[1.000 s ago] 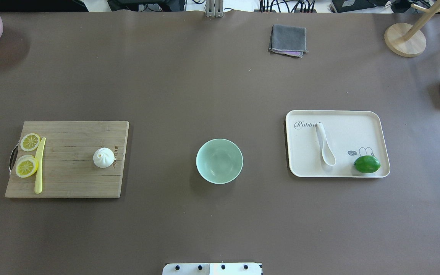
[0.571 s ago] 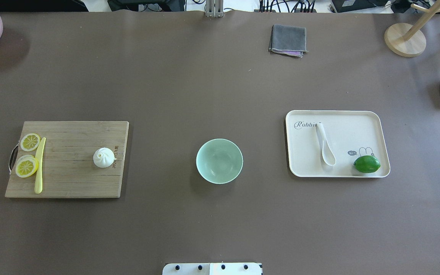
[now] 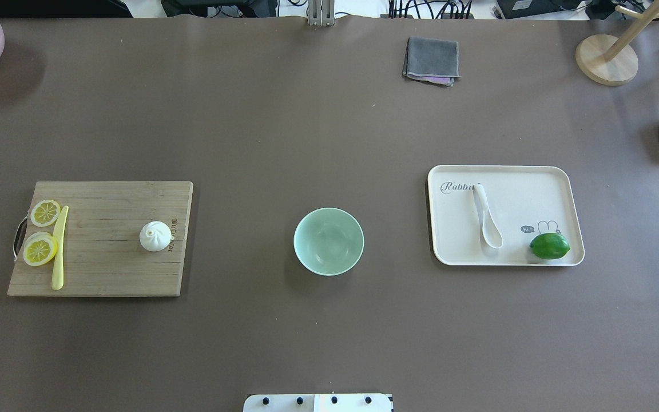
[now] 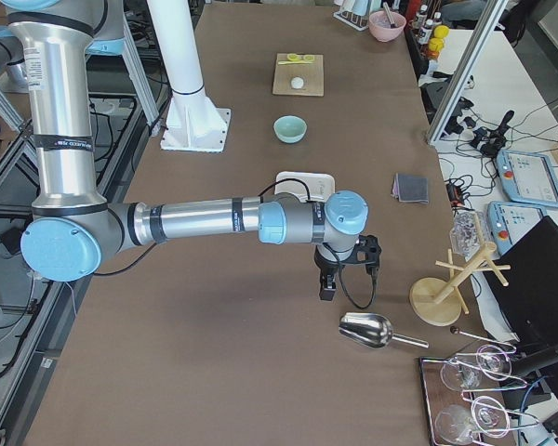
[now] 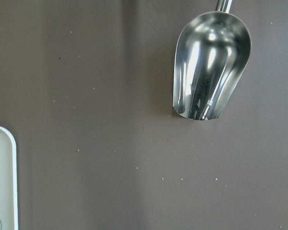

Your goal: Put spoon and bun in bowl

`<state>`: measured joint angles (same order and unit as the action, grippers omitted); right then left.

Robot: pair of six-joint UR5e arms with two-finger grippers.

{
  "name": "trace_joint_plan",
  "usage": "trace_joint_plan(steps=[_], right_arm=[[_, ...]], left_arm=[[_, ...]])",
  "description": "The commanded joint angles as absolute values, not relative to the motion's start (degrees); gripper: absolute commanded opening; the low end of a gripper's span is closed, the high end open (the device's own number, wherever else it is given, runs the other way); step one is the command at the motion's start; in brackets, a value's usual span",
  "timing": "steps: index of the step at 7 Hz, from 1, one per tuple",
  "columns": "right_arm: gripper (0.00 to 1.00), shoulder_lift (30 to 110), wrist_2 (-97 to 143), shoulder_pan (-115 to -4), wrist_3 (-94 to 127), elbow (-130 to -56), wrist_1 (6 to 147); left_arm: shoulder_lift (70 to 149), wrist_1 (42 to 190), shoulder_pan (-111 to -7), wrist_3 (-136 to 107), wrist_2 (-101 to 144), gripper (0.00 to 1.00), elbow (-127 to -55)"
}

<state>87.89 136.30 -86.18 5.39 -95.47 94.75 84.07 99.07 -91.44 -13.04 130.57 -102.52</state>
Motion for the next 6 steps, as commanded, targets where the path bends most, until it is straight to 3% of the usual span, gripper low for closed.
trace_joint_plan(steps=[1, 4, 6], right_arm=[[1.0, 86.84, 135.88, -84.22, 7.63, -98.67, 94.75], [1.0, 81.31, 132.81, -75.79, 8.43, -101.51, 92.92], [1.0, 80.6, 133.24, -70.34, 18.72, -101.51, 82.92]], left_arm=[[84.55, 101.05, -91.41, -12.92, 130.69, 0.98, -103.09], [88.5, 108.62, -83.53, -13.1, 130.78, 0.98, -102.3], [89.38, 112.5, -82.62, -16.32, 130.61, 0.98, -101.26]])
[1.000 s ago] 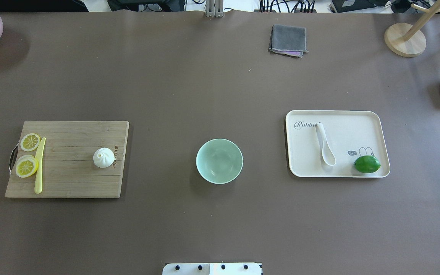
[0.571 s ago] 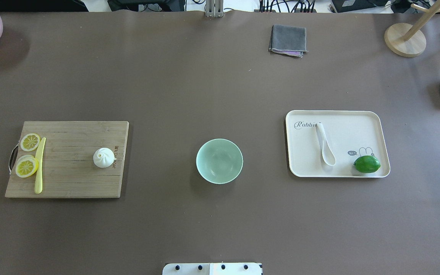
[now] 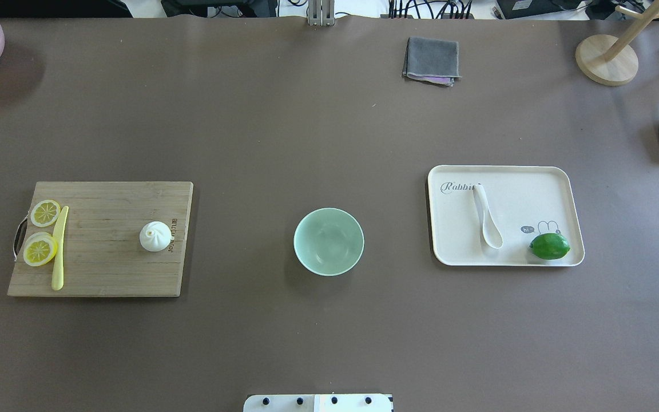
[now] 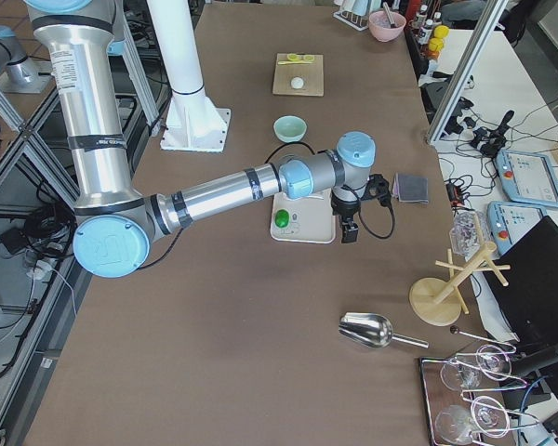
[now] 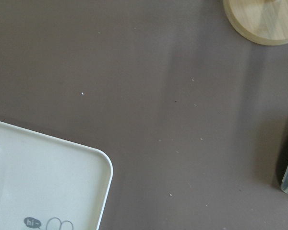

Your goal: Put spoon and bun in bowl

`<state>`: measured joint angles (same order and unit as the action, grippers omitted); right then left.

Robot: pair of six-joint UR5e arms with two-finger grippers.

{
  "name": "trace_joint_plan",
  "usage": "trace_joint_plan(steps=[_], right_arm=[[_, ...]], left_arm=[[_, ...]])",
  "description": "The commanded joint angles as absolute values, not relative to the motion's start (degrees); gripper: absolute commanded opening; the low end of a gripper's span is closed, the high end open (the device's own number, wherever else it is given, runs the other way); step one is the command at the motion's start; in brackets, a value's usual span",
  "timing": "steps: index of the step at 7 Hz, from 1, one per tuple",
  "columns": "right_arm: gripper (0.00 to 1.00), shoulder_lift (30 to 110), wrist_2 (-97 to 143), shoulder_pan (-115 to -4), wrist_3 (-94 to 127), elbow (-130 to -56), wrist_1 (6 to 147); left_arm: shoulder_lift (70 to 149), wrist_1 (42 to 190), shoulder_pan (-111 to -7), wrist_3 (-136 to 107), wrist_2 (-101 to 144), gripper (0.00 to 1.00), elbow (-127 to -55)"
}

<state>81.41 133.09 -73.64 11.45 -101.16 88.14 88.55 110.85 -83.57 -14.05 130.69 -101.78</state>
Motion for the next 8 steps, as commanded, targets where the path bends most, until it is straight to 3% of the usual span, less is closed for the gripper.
trace_joint_plan(steps=[1, 3, 8], right_arm=[[1.0, 78.68, 133.5, -66.48, 21.77, -101.25, 80.18], [1.0, 77.26, 129.12, -60.85, 28.02, -100.72, 77.55], [1.0, 75.15, 122.08, -47.73, 48.05, -97.93, 73.83]], left_arm=[[91.65, 112.94, -81.83, -17.83, 130.69, 0.98, -100.47], [95.27, 113.03, -79.55, -17.93, 130.26, 0.98, -95.55], [95.36, 114.34, -79.45, -17.75, 130.69, 0.98, -95.45]])
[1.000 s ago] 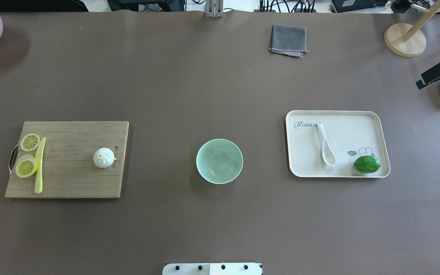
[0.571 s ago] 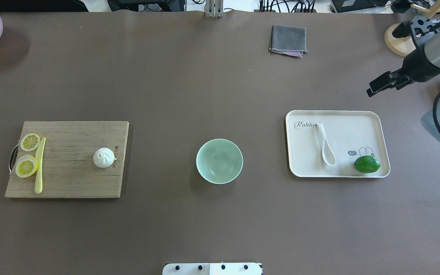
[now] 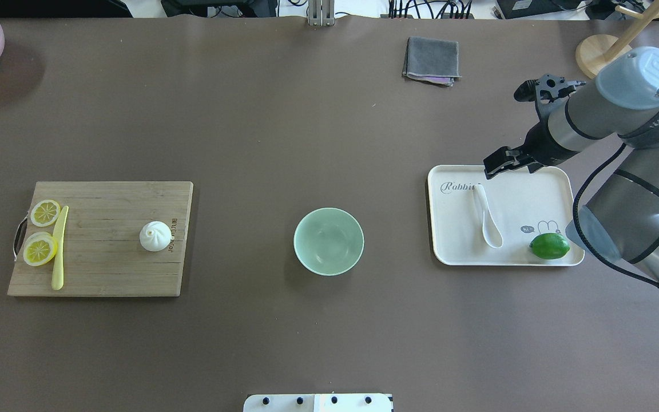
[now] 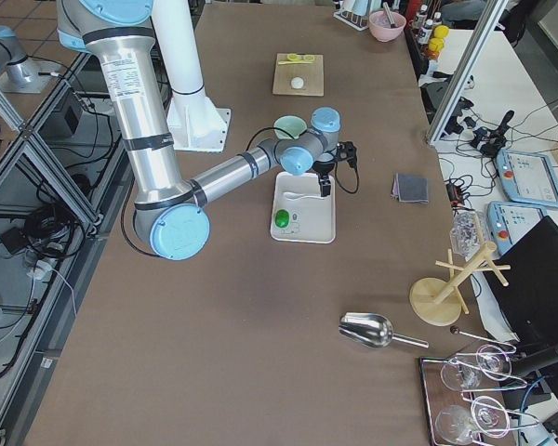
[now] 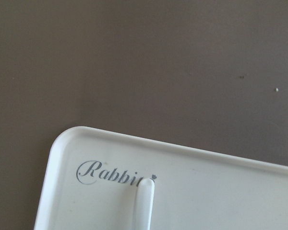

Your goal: Put spoon and bun in bowl

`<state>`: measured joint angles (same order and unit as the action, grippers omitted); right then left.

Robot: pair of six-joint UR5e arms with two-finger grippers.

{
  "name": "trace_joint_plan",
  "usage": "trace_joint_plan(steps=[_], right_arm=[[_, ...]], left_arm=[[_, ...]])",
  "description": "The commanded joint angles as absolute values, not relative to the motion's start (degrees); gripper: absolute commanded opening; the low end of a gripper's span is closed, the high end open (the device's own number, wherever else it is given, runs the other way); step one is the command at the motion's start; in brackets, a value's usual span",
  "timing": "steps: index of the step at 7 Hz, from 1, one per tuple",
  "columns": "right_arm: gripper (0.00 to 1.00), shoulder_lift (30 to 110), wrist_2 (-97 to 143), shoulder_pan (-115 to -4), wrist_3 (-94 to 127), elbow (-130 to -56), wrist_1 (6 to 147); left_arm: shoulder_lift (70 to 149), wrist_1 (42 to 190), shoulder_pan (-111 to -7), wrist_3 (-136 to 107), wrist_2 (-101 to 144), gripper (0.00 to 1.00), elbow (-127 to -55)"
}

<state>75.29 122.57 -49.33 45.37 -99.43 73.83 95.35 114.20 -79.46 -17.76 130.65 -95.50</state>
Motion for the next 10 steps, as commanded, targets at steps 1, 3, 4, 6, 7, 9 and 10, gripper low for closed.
trace_joint_plan(steps=[1, 3, 4, 6, 7, 9, 10], right_arm=[[1.0, 74.62, 121.56, -45.9, 50.86, -96.87, 73.74], [0.99, 74.18, 118.4, -43.17, 51.24, -95.72, 73.65], [0.93, 74.01, 118.13, -42.46, 51.24, -95.19, 73.74], [0.72, 74.0, 117.42, -42.1, 51.33, -94.23, 73.74], [0.5, 74.09, 117.42, -42.1, 51.24, -94.22, 73.83], [0.0, 74.09, 117.51, -42.1, 51.33, -94.13, 73.83], [0.0, 74.09, 117.51, -42.27, 51.33, -94.57, 73.83]], left_arm=[[95.45, 114.35, -79.45, -17.75, 130.61, 0.98, -95.45], [95.54, 114.43, -79.45, -17.67, 130.69, 0.98, -95.54], [95.62, 114.43, -79.45, -17.67, 130.69, 0.98, -95.45], [95.71, 115.22, -79.45, -17.67, 130.69, 0.98, -95.36], [95.71, 115.4, -79.45, -17.67, 130.69, 0.98, -95.36], [95.63, 115.4, -79.45, -17.58, 130.69, 0.98, -95.19], [95.63, 115.4, -79.45, -17.58, 130.69, 0.98, -95.36]])
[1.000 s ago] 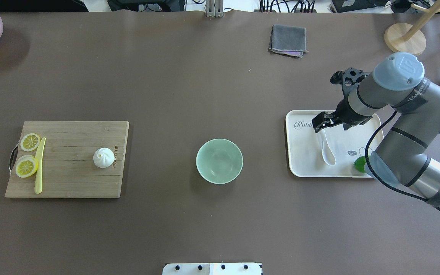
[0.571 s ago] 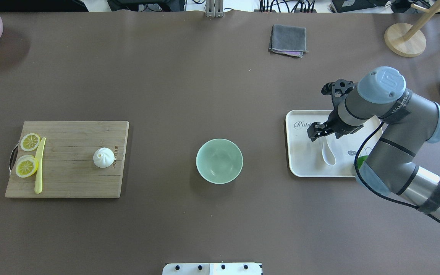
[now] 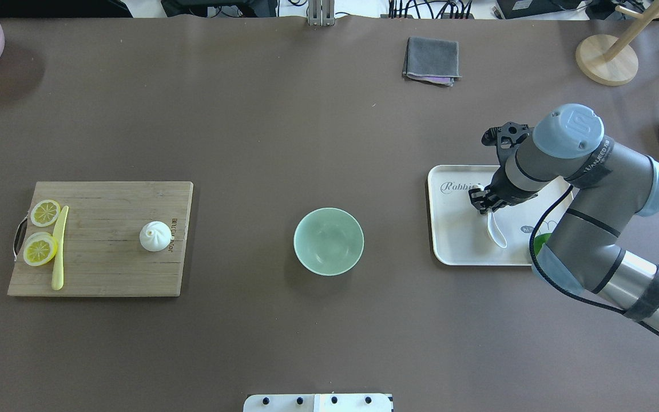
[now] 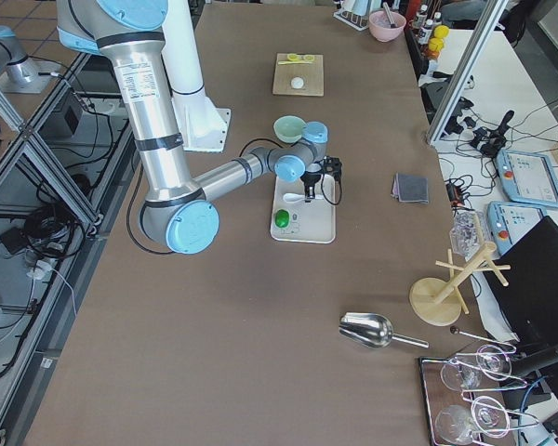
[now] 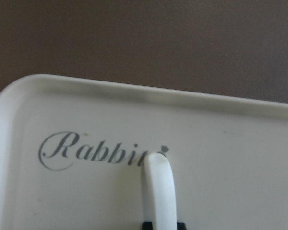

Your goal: Put spoon and bun in bowl

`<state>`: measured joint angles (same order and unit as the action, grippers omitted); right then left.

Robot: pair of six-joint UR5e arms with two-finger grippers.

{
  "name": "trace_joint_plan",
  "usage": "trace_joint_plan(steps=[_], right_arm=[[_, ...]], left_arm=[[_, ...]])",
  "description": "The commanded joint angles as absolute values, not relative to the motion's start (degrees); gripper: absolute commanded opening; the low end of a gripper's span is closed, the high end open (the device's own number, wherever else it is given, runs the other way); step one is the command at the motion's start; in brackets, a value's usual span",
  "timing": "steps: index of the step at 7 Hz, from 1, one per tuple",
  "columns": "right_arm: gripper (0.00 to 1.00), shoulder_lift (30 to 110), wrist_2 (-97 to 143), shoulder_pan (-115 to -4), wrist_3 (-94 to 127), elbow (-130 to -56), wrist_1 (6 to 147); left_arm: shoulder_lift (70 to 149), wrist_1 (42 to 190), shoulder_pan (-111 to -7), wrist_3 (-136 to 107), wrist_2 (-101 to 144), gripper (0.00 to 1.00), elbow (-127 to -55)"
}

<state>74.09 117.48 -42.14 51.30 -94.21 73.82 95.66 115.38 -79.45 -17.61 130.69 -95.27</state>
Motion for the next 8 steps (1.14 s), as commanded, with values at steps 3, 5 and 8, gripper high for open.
trace_joint_plan(steps=[3, 5, 8], right_arm=[[0.0, 73.39, 118.12, -43.42, 52.64, -100.09, 76.27], [0.0, 68.23, 118.12, -43.42, 57.81, -101.6, 80.13], [0.0, 61.98, 118.12, -41.23, 63.61, -102.66, 84.46]], left_arm=[[96.59, 120.01, -73.34, -26.39, 130.61, 0.98, -96.15], [96.15, 124.8, -65.26, -36.7, 130.43, 0.98, -97.55], [93.79, 125.07, -54.35, -43.57, 124.23, 0.98, -103.43]])
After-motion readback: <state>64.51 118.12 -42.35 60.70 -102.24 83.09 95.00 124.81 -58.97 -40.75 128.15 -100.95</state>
